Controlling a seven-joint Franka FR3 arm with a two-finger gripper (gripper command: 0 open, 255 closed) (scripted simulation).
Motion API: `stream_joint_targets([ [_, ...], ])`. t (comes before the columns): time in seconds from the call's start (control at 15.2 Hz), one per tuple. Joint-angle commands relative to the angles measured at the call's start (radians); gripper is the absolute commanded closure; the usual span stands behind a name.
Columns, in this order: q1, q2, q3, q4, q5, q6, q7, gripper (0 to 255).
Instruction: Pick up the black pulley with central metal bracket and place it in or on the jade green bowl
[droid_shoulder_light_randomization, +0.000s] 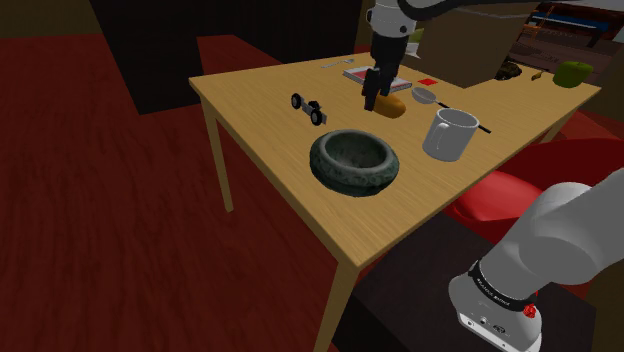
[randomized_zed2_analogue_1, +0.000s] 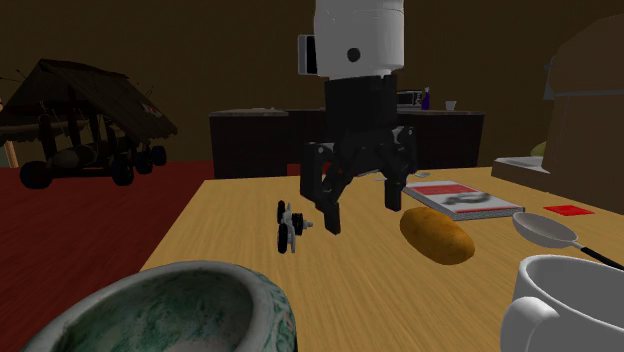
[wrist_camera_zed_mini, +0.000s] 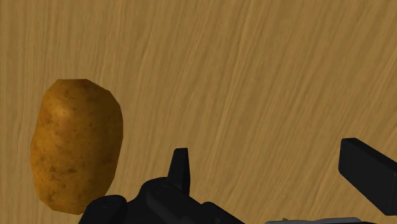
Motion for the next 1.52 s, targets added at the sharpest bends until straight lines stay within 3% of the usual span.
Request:
stream_joint_targets([
  [0.0,0.004,0.07,0.009,0.045,-0.003,0.033,0.007,0],
  [0.86,0.031,0.548,0.038,0.521,-0.055,0.084,0.014,0],
  [1.45,0.026,0.558,0.034,0.435,-0.058,0.181,0.018,0],
])
